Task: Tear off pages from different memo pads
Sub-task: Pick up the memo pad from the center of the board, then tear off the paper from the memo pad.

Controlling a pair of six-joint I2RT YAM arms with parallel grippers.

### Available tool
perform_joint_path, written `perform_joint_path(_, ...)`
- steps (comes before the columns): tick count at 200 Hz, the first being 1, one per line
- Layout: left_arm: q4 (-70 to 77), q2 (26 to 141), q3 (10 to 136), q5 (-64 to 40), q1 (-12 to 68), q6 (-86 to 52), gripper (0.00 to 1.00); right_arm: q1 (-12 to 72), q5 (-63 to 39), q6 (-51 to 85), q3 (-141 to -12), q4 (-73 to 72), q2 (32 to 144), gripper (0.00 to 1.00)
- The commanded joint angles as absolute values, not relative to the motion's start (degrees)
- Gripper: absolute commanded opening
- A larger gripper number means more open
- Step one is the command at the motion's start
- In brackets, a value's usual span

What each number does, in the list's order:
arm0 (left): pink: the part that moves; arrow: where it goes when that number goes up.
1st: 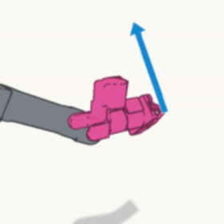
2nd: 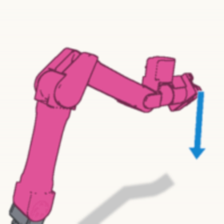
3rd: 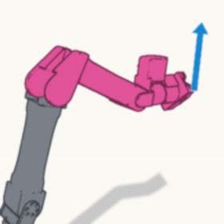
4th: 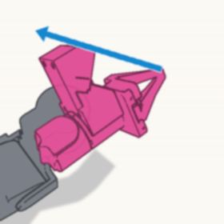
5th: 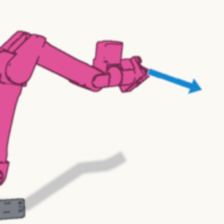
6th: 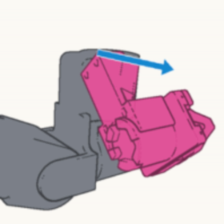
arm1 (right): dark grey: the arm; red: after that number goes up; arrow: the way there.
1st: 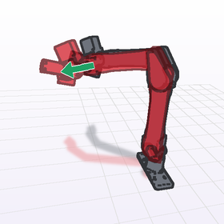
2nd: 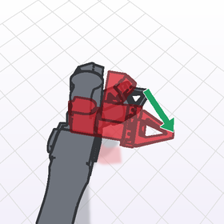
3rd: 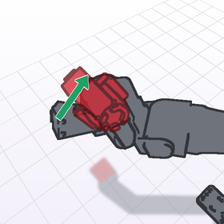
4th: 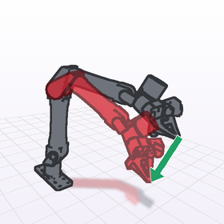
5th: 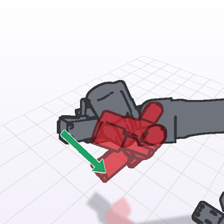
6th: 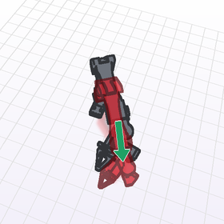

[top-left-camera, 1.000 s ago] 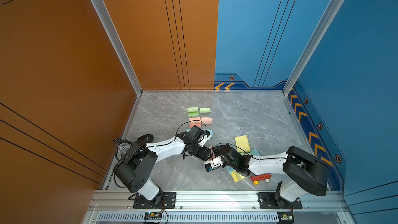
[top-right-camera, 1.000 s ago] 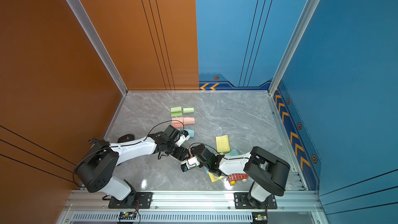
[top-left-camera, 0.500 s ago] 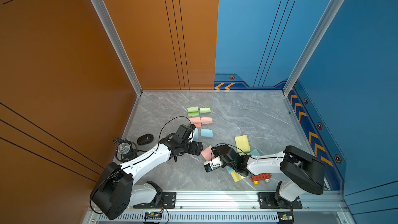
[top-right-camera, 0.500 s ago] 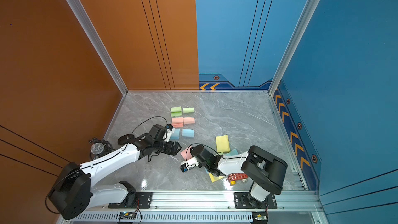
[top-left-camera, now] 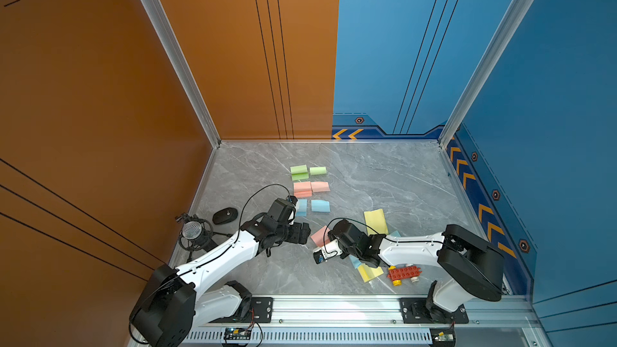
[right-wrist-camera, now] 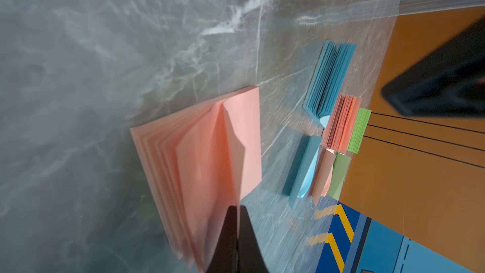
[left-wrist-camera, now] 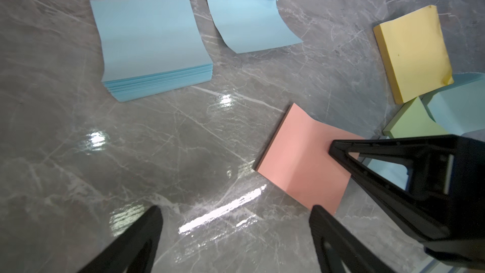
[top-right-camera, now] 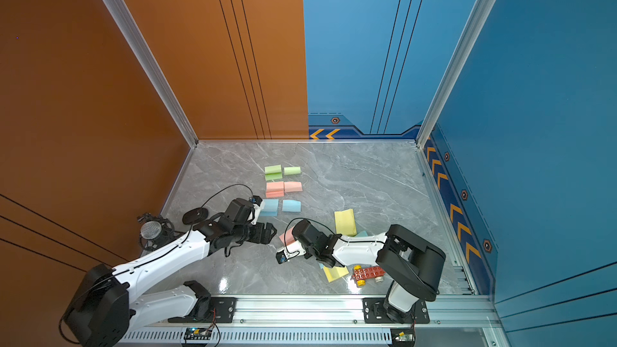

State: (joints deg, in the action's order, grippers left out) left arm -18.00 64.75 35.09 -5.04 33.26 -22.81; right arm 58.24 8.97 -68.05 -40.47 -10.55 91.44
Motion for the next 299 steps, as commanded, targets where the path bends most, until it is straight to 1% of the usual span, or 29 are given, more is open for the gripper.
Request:
perform_joint_path(1,-18.94,61.06,33.51,-2.18,35.01,-22.22,0.91,55.95,4.82,-62.25,-42.71,-3.53,85.98,0.0)
perform_joint_path(35,-18.33,56.36,32.2,-0.13,38.75,-20.74,0.93,51.41,0.93,-54.98,-47.62,5.18,80.71,0.0)
perform_joint_path(59,-16.33,52.73,31.02,0.02,40.79,-20.91,0.97,49.86,-0.47,-51.28,-50.53,9.71,78.94,0.0)
perform_joint_path(77,-13.05,49.48,29.63,-0.77,42.19,-21.0,1.0,49.32,-0.87,-47.74,-51.56,10.36,78.03,0.0)
perform_joint_path(107,-4.01,45.24,26.37,-1.15,44.0,-21.49,0.99,48.96,-3.91,-42.82,-53.26,12.69,76.38,0.0)
perform_joint_path(124,-2.28,45.9,26.81,-1.96,44.6,-21.95,0.99,49.04,-5.08,-41.06,-53.87,13.68,75.53,0.0)
perform_joint_path(149,-1.83,49.77,29.56,-2.08,46.39,-22.7,1.0,49.04,-5.8,-39.32,-53.79,13.84,74.08,0.0)
perform_joint_path(179,-0.8,52.96,32.15,1.83,50.69,-21.74,1.0,48.94,-5.56,-34.29,-55.47,15.49,73.5,0.0)
perform_joint_path(198,-0.31,53.83,32.93,5.11,51.81,-21.53,1.0,48.96,-6.6,-32.52,-56.15,17.09,72.97,0.0)
perform_joint_path(229,-0.16,55.23,33.42,8.24,51.85,-21.61,0.94,48.54,-10.89,-30.56,-55.59,17.6,70.04,0.0)
perform_joint_path(253,0.18,56.74,34.24,6.24,52.01,-21.34,0.88,46.95,-13.57,-24.3,-56.77,17.91,68.67,0.0)
perform_joint_path(265,0.51,57.23,34.65,5.72,52.44,-21.03,0.87,45.92,-15.79,-21.83,-57.51,18.37,68.4,0.0)
perform_joint_path(268,0.6,57.3,34.69,5.71,52.53,-20.93,0.83,45.72,-16.28,-21.46,-57.49,18.44,68.36,0.0)
perform_joint_path(274,0.82,57.3,34.8,5.78,52.85,-20.65,0.81,45.53,-16.94,-20.98,-57.66,18.63,68.18,0.0)
perform_joint_path(299,1.92,55.37,34.38,7.41,54.31,-19.31,0.75,45.17,-17.15,-20.55,-57.3,19.68,67.65,0.0)
